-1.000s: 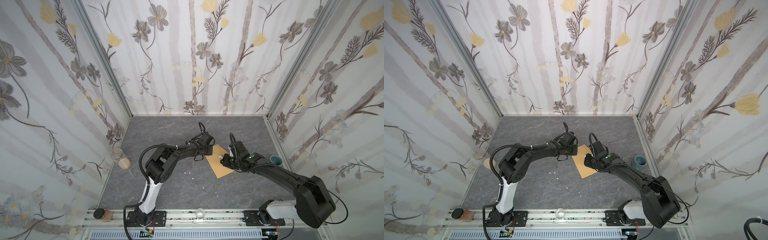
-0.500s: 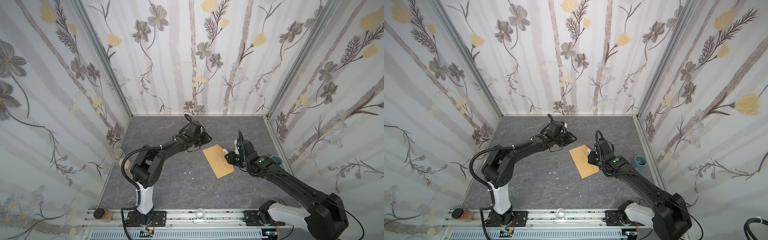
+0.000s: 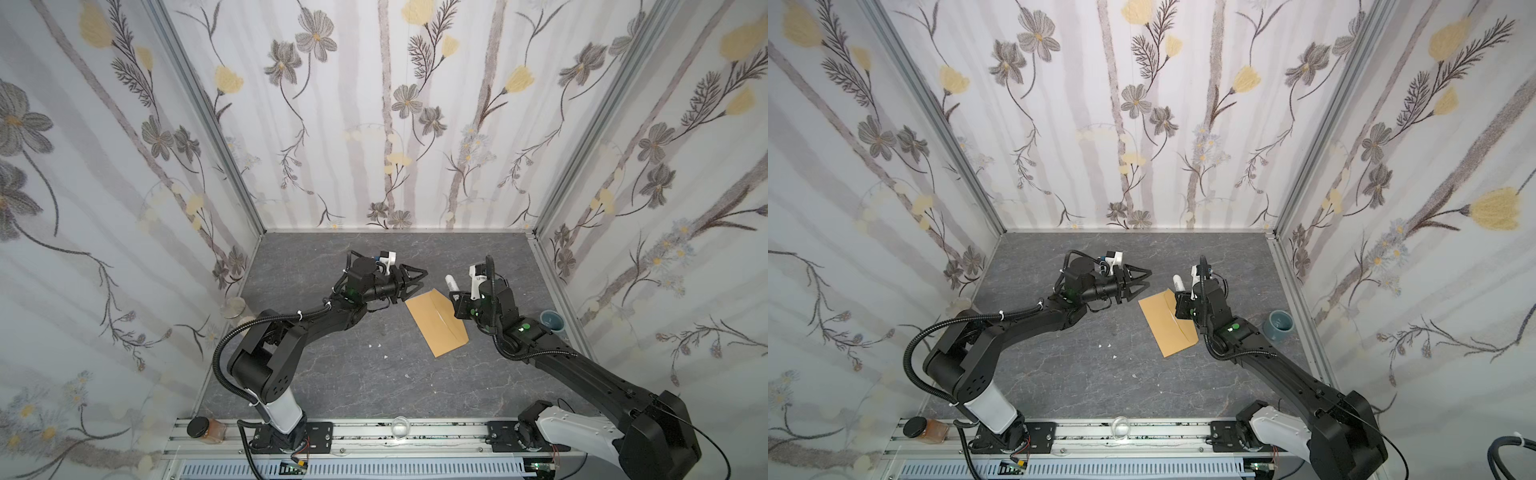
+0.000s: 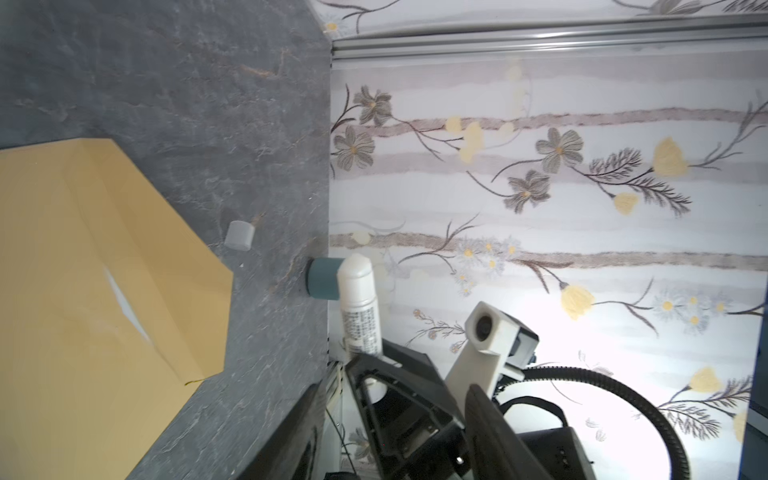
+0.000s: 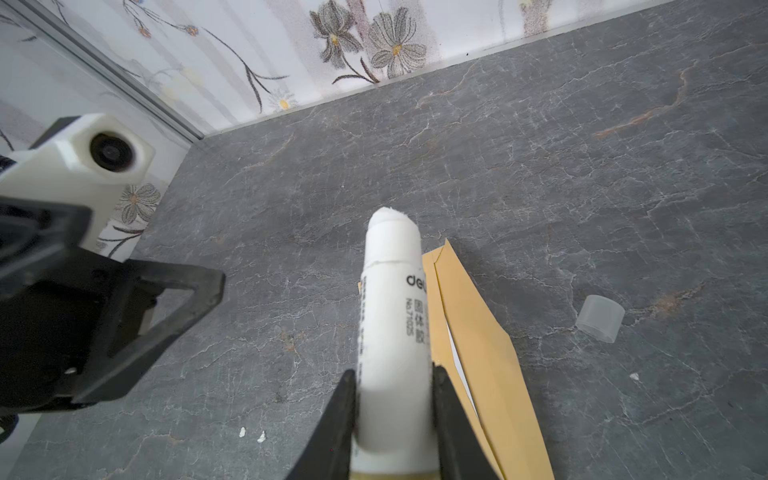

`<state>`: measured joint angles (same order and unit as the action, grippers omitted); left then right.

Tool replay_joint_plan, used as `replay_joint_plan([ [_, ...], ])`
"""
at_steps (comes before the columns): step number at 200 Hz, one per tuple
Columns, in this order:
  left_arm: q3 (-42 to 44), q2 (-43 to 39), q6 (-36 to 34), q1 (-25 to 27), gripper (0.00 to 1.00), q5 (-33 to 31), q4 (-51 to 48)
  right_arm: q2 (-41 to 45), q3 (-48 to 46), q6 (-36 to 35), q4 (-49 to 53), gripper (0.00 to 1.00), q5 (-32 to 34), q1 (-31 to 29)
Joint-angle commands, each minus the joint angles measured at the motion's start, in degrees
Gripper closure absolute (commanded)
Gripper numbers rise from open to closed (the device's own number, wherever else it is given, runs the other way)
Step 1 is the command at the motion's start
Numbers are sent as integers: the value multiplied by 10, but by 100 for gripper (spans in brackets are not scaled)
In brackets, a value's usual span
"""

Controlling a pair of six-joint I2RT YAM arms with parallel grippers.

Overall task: Place the letter into the envelope and seal it
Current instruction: 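Lift the white glue stick with the right gripper while the left reaches toward it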

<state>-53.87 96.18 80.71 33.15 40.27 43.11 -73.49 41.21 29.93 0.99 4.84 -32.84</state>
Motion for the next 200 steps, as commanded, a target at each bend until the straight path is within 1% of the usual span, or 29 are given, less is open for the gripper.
replay_joint_plan([
  [1, 1, -3, 38, 10, 44, 32, 62, -3, -3, -18, -79, 100, -7, -9],
  [27, 4, 9, 42, 19, 44, 32, 75, -3, 7, -19, -81, 100, -4, -20],
  [48, 3, 17, 30, 23, 46, 25, 81, -6, 16, -21, -73, 100, -7, -22],
  [83, -9, 34, 18, 30, 48, 19, 82, -9, 16, -17, -74, 100, -18, -31],
  [89, -10, 37, 18, 30, 49, 19, 82, -10, 34, -17, -75, 100, -18, -33],
  [131, -32, 57, 10, 35, 50, 20, 84, -16, 40, -11, -75, 100, -19, -41],
  [200, -57, 76, -1, 39, 59, 10, 84, -34, 49, -5, -76, 100, -26, -47],
])
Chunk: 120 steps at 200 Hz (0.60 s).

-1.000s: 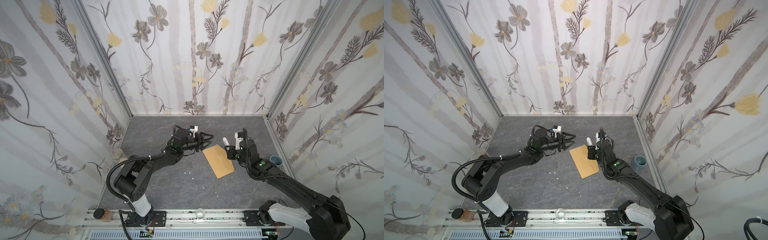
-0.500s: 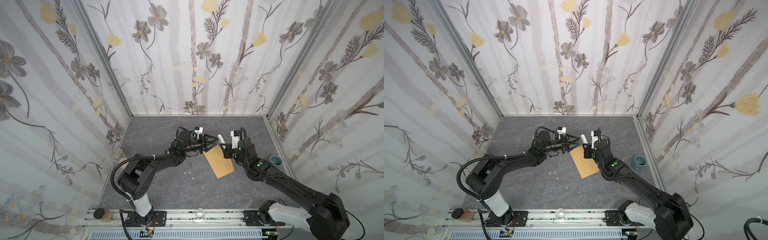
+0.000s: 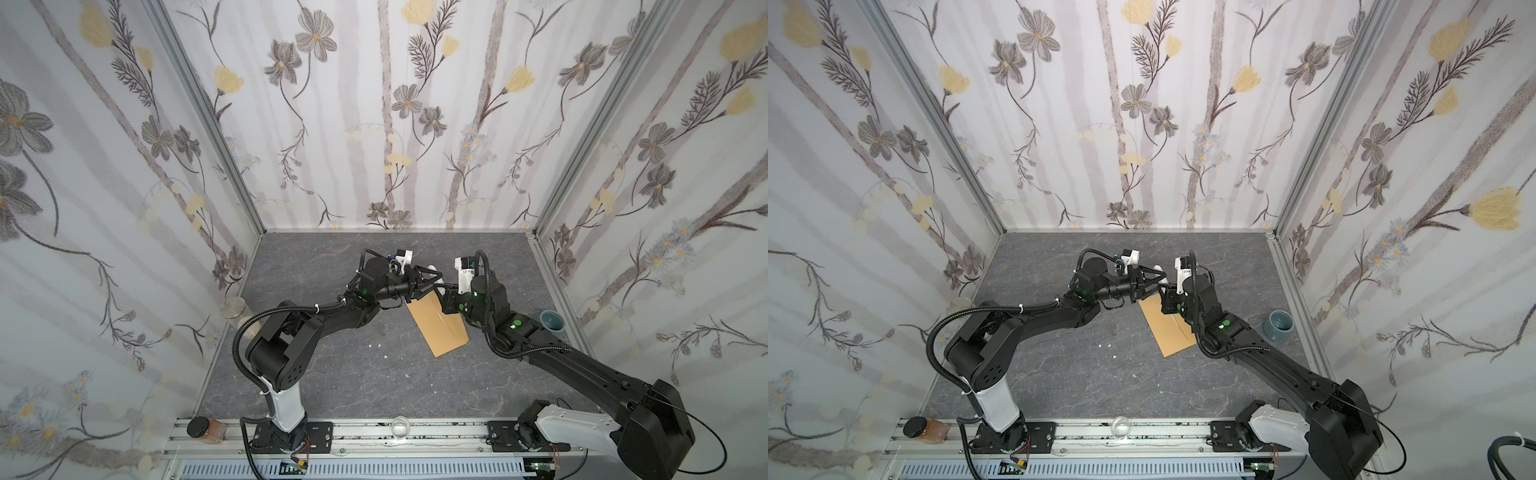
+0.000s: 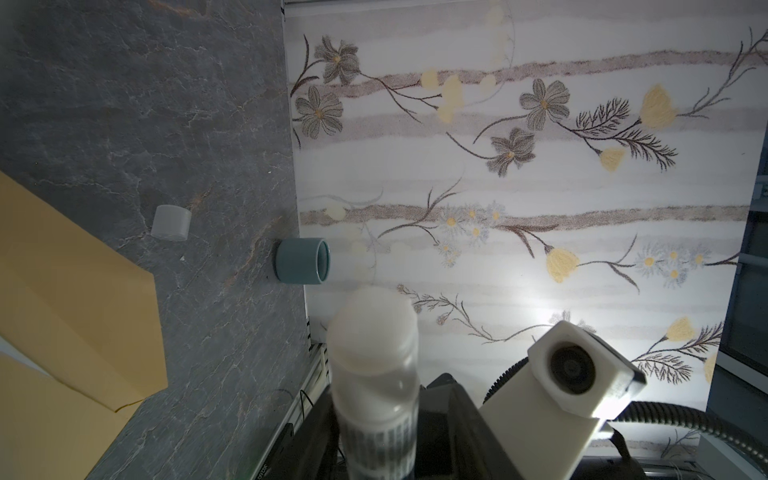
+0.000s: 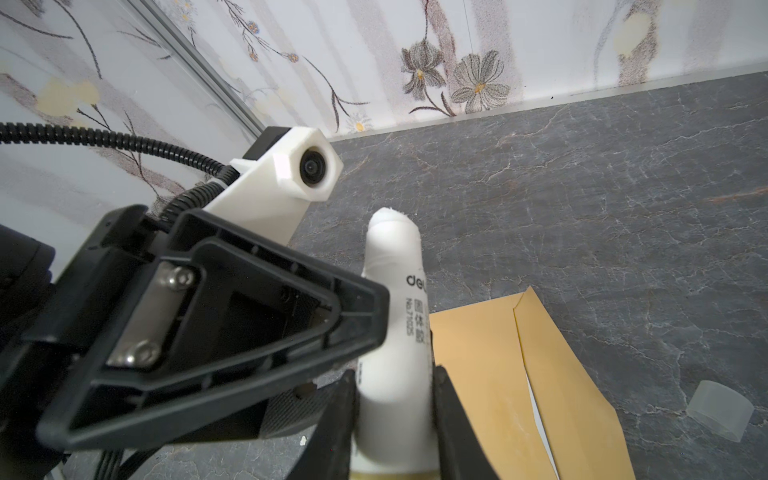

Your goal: Place the letter into the envelope and seal it

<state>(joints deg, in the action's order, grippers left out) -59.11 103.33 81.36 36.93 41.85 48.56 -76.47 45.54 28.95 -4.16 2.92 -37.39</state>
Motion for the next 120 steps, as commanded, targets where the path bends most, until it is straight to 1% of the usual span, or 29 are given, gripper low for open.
replay_joint_plan([
  [1, -4, 4, -7, 1, 59, -6, 29, -4, 6, 5, -25, 100, -6, -1],
  [18, -3, 6, -9, 2, 62, -10, 29, -6, 6, 7, -24, 100, -5, -2],
  [120, -11, 15, -17, 6, 65, -41, 28, -12, 4, 17, -26, 100, -5, -4],
])
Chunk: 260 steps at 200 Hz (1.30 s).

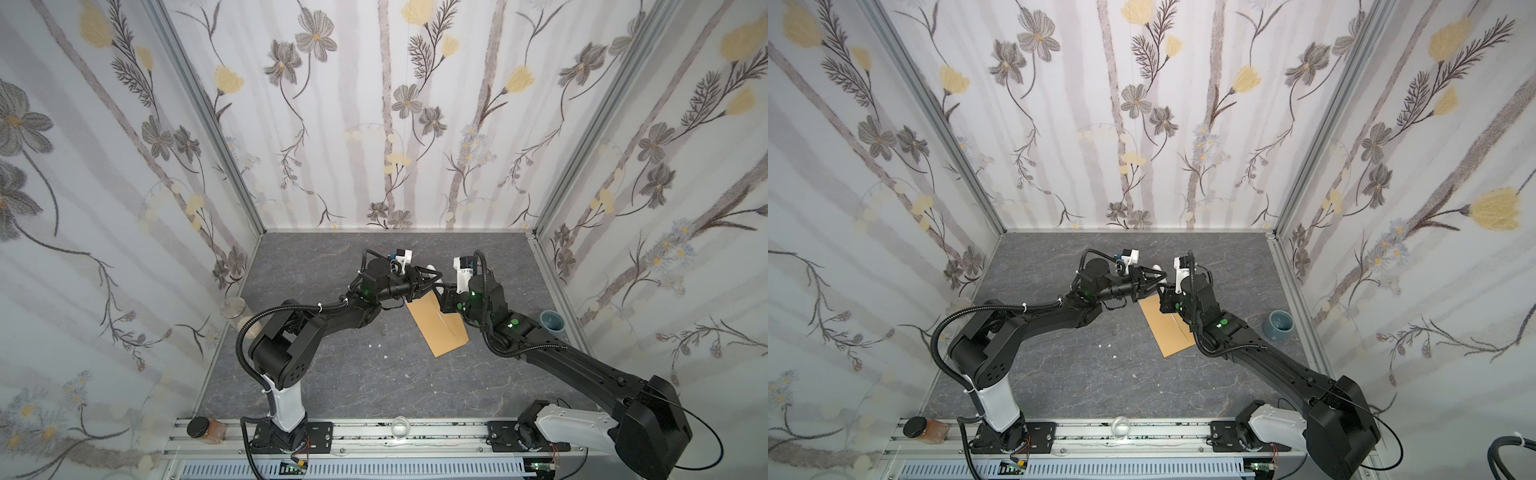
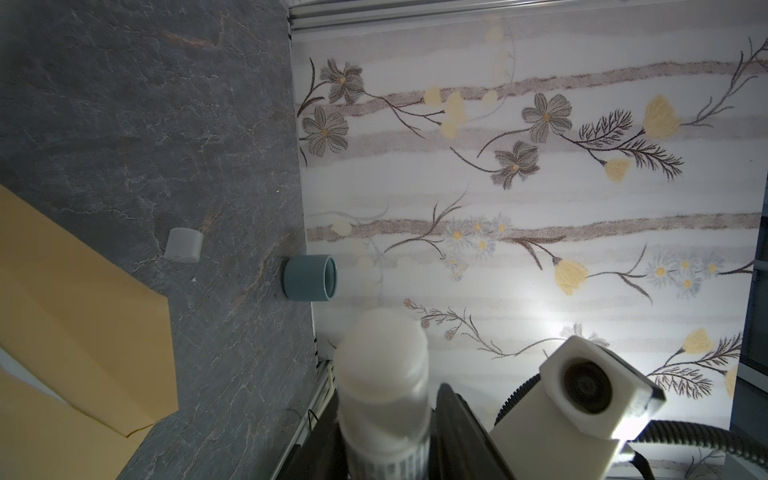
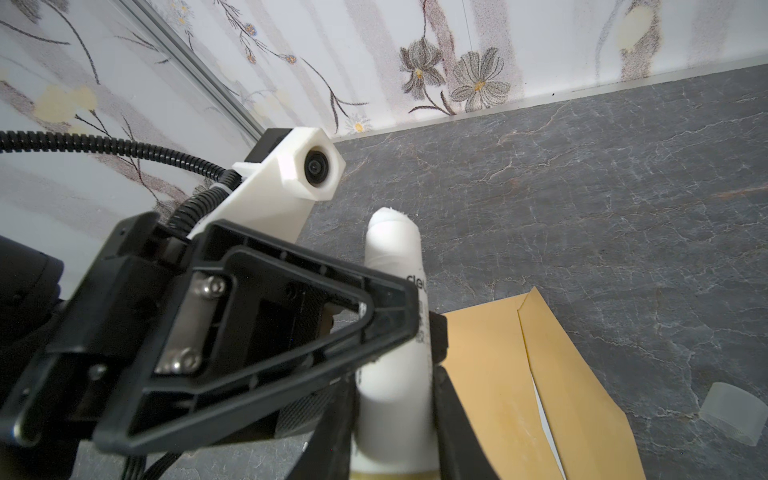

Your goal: Place the letter into the envelope and seal it

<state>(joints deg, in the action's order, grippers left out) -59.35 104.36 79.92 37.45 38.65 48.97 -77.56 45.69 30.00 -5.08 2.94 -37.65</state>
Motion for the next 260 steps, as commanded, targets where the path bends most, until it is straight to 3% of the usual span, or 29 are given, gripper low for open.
replay_joint_plan([
  [1, -9, 4, -3, 1, 65, -9, 24, -1, 3, 6, -18, 100, -5, -2],
  [162, -17, 13, 0, 5, 67, -22, 24, -8, 4, 13, -21, 100, -14, -2],
  [193, -17, 13, -2, 7, 75, -22, 24, -8, 5, 14, -22, 100, -16, -3],
  [234, -9, 11, -5, 7, 100, -23, 24, -8, 3, 18, -25, 100, -21, -2],
  [245, -5, 10, -7, 6, 100, -25, 24, -7, 0, 18, -27, 100, -23, -2],
  [260, 2, 7, -13, 6, 100, -27, 24, -1, -7, 20, -34, 87, -28, -3],
])
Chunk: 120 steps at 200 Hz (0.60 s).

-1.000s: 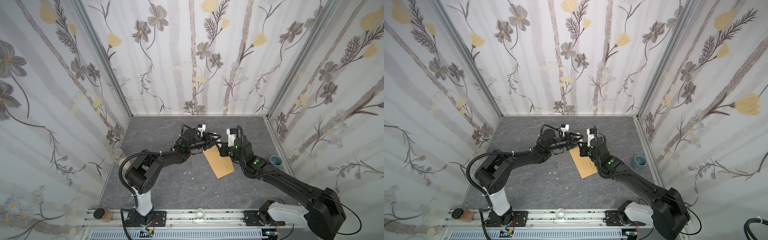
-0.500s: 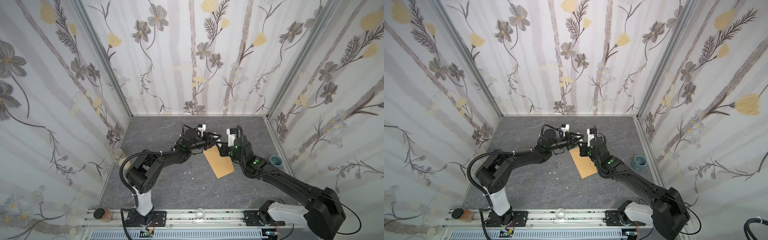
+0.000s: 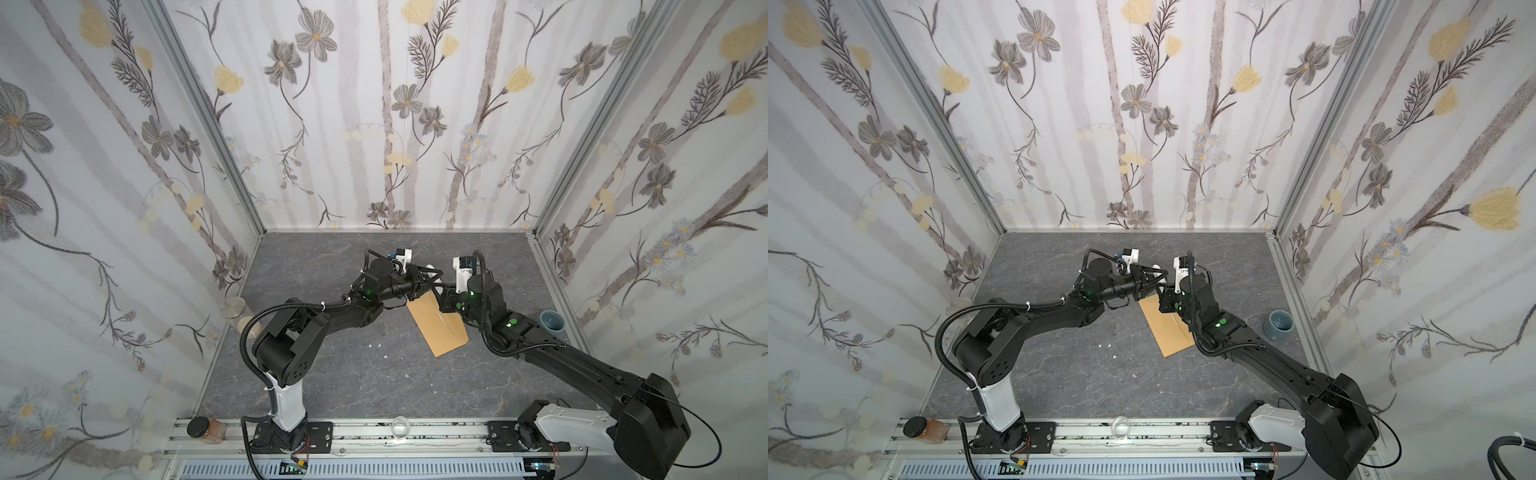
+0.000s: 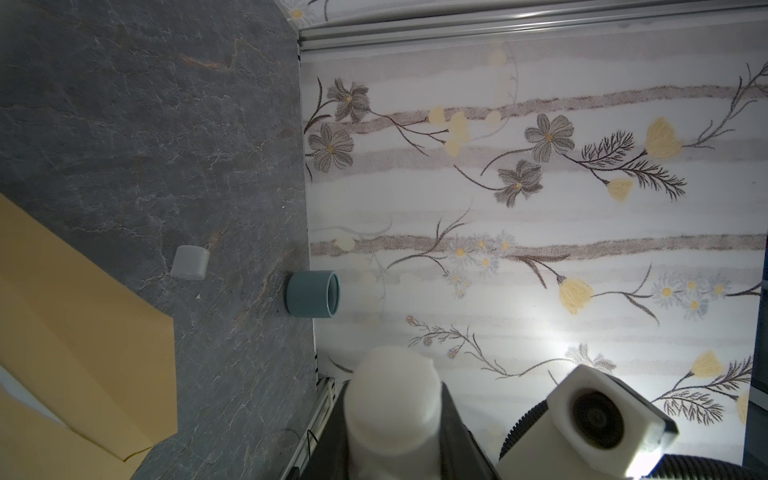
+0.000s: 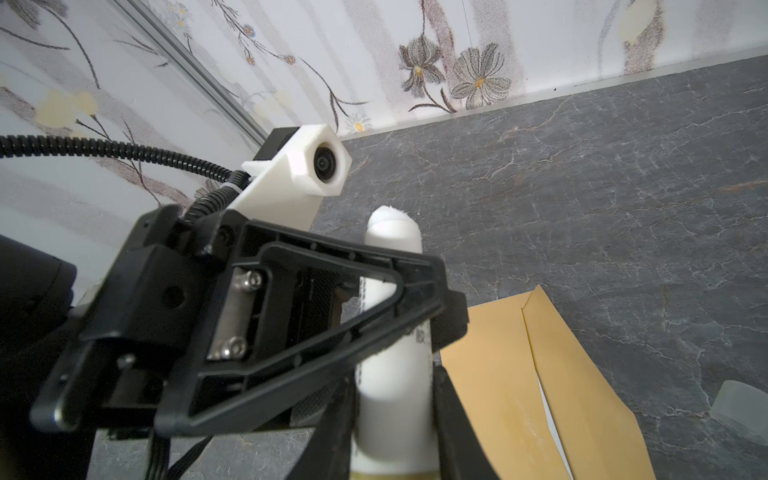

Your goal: Place the letter into the envelope and seal it

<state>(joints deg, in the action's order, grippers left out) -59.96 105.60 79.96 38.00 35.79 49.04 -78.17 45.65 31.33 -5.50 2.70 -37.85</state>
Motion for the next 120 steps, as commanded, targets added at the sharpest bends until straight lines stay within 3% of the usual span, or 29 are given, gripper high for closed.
replay_joint_plan([
  [1, 8, -6, -14, 1, 100, 1, 24, 6, -7, 6, -30, 87, -26, -1],
  [29, 30, -14, -31, 1, 100, -12, 21, 25, -21, 10, -34, 72, -37, 3],
  [91, 93, -24, -82, -3, 100, -32, -11, 77, -49, 20, 32, 66, -86, 19],
  [120, 111, -26, -114, -3, 100, -38, -43, 104, -75, 29, 51, 65, -98, 55],
])
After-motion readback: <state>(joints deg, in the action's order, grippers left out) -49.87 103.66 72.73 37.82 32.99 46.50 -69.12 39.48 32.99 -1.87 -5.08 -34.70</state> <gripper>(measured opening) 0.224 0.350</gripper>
